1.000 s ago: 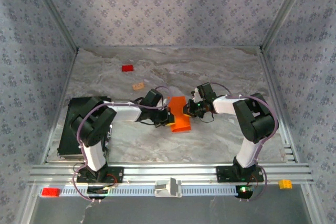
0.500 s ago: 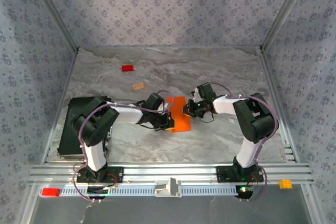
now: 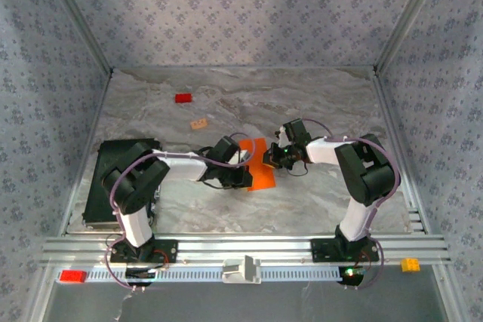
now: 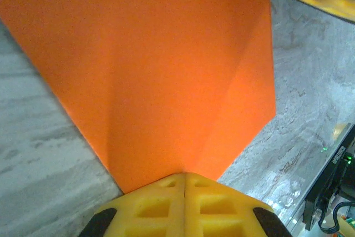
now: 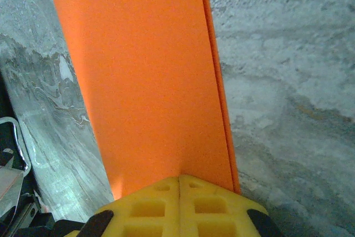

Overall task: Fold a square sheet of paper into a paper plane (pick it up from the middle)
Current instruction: First fold the square sheet of paper in half at the center of the table.

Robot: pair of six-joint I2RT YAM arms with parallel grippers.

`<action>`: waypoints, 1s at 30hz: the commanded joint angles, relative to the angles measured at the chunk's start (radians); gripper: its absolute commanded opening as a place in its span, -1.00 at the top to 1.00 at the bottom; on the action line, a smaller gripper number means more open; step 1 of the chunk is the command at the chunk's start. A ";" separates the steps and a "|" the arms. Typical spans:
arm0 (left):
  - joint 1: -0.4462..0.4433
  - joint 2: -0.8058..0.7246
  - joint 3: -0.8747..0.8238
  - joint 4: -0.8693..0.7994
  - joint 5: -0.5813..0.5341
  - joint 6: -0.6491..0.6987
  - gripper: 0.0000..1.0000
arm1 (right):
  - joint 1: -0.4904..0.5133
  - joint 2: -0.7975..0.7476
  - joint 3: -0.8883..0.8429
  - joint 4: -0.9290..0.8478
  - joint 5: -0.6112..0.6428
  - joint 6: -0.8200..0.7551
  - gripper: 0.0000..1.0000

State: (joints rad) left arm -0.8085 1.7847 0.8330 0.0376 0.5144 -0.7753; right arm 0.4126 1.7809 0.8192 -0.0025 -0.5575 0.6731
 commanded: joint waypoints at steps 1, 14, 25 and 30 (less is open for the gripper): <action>-0.021 -0.021 -0.060 -0.091 0.003 0.018 0.89 | -0.009 0.076 -0.072 -0.183 0.171 0.005 1.00; -0.045 -0.076 -0.039 -0.143 -0.038 0.050 0.85 | -0.010 0.077 -0.066 -0.187 0.169 0.005 1.00; 0.017 -0.234 -0.010 -0.159 -0.114 0.031 0.82 | 0.018 -0.027 0.011 -0.154 0.085 0.008 1.00; 0.119 -0.178 0.032 -0.079 -0.030 -0.030 0.80 | 0.013 -0.157 0.027 -0.220 0.135 -0.002 0.97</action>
State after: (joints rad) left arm -0.7292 1.5757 0.8131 -0.0872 0.4377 -0.7689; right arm 0.4309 1.7016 0.8330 -0.1158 -0.4900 0.6727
